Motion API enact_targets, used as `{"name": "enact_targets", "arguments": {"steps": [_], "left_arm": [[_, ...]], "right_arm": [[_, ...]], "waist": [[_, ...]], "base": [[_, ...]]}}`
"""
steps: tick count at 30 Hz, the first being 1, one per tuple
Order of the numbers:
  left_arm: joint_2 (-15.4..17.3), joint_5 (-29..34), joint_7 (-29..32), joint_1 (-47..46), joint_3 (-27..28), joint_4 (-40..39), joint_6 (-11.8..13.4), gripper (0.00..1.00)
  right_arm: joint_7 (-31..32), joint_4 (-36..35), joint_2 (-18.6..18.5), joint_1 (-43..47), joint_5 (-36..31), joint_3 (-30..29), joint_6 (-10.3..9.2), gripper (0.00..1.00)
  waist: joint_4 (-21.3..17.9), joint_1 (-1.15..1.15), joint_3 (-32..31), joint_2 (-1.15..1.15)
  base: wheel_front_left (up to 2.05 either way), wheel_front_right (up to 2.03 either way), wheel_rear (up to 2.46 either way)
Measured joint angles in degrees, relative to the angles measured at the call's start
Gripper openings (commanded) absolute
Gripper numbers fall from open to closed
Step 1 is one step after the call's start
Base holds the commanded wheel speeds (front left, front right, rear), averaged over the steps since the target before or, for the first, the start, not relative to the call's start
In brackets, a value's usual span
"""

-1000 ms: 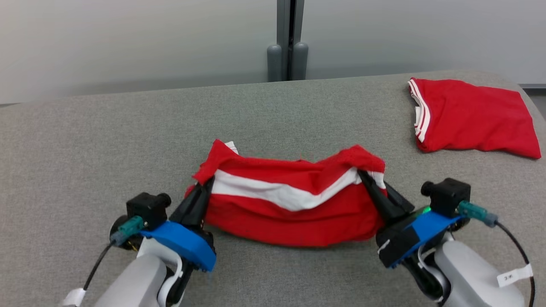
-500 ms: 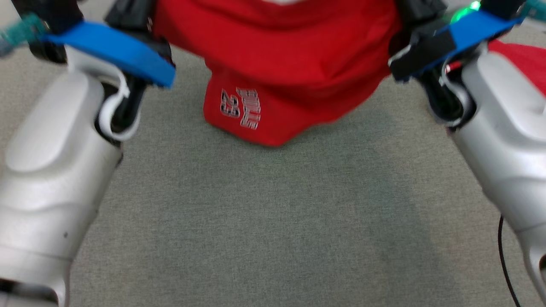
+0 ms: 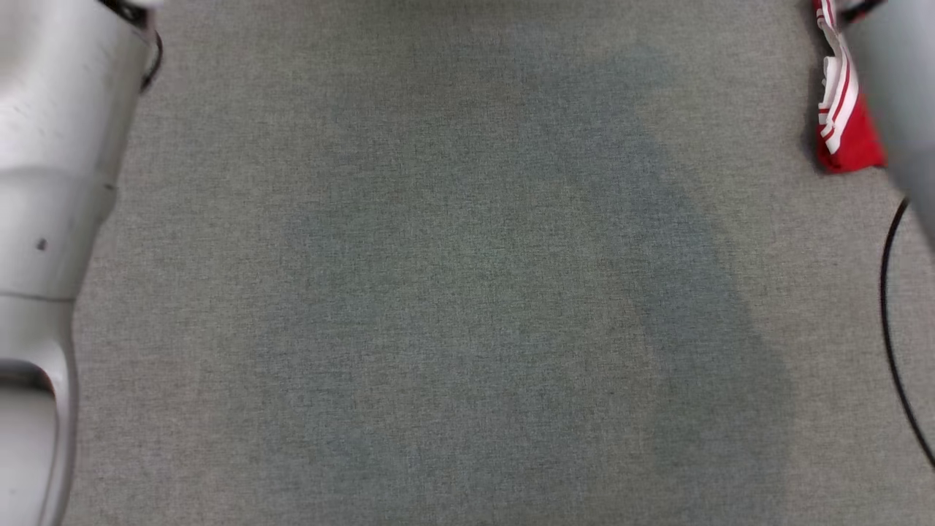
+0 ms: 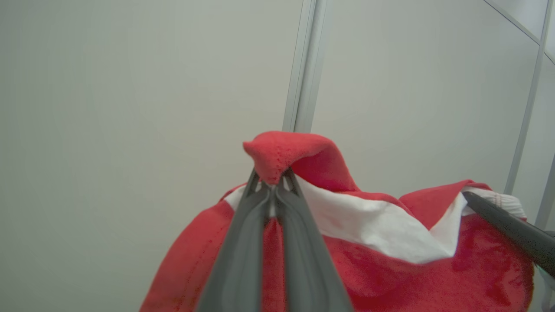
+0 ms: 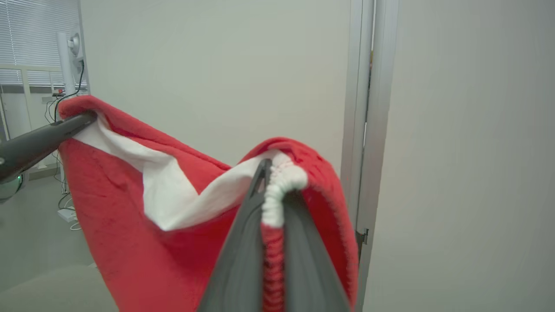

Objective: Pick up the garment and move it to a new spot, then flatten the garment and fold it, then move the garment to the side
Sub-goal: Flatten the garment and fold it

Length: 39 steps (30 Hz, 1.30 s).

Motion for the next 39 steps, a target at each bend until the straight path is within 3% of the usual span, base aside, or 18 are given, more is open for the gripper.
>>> {"name": "enact_targets", "arguments": {"steps": [6,10,20,25,39], "left_arm": [[0.5,-3.8,-1.1,10.6,-1.3,-0.4,0.0,0.0],[1.8,-2.3,-1.3,21.6,0.8,-4.3,0.0,0.0],[0.5,3.3,-1.3,51.2,9.7,-14.1,0.0,0.0],[-0.7,4.7,-1.3,63.9,11.4,-17.4,0.0,0.0],[-3.3,8.5,-1.3,85.2,16.1,-24.4,0.2,0.0]], "right_arm": [[0.0,-2.3,0.6,10.5,1.1,6.6,0.0,0.0],[0.0,-5.4,0.3,19.5,2.0,8.4,0.0,0.0],[0.0,-15.2,-3.0,41.4,3.1,8.5,-0.01,0.0],[0.0,-20.2,-5.1,52.7,4.1,8.1,-0.01,0.0],[0.0,-31.4,-6.5,77.7,2.9,4.7,-0.01,0.0]], "waist": [[-0.6,-0.02,-0.1,0.0],[-0.8,-0.01,-0.5,0.0],[-0.1,-0.03,-5.5,-0.01],[0.2,-0.03,-9.6,-0.02],[-1.8,-0.03,-18.3,-0.03]], "base": [[0.0,0.0,0.0],[0.0,0.0,0.0],[0.0,0.0,0.0],[0.0,0.0,0.0],[0.0,0.0,0.0]]}}
